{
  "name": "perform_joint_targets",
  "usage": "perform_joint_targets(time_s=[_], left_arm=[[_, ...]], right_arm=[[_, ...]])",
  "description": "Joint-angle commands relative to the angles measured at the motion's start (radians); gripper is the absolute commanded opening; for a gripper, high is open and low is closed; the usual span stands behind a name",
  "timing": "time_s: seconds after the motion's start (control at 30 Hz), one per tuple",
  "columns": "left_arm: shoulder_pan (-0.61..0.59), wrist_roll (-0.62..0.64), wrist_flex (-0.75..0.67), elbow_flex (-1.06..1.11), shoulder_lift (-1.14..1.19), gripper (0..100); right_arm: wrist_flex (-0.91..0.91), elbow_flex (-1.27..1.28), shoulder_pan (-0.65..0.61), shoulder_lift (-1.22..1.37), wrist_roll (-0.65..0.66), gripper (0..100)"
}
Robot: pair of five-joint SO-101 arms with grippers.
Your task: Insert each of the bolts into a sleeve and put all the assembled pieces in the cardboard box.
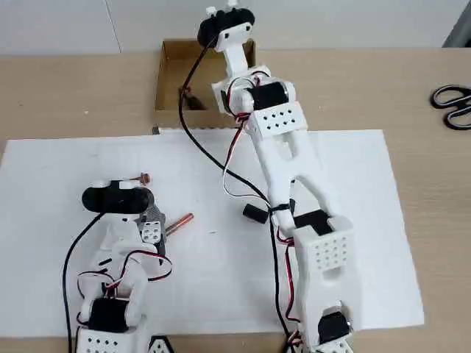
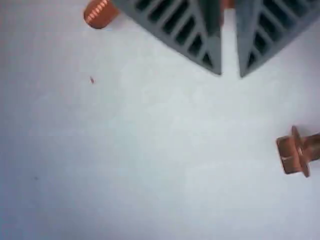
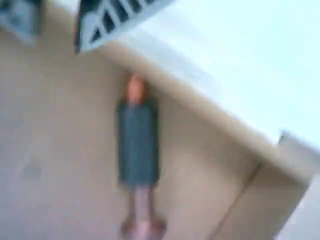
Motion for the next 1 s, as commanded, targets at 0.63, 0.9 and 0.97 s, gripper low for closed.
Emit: perform_joint_targets(time_s=[0.63,0.9,0.97], left_arm=[[-0.003,0.0,0.003,-0.005,-0.009,1],[-0.005,0.0,0.003,-0.005,-0.009,1],[-0.005,0.0,0.003,-0.005,-0.009,1]], right_arm=[[0.63,-0.041,-0.019,-0.285,-0.169,0.5],[0.636,0.23,-0.11,-0.492,-0.169,0.5],[0.634,0.338,-0.128,-0.576,-0.167,0.5]])
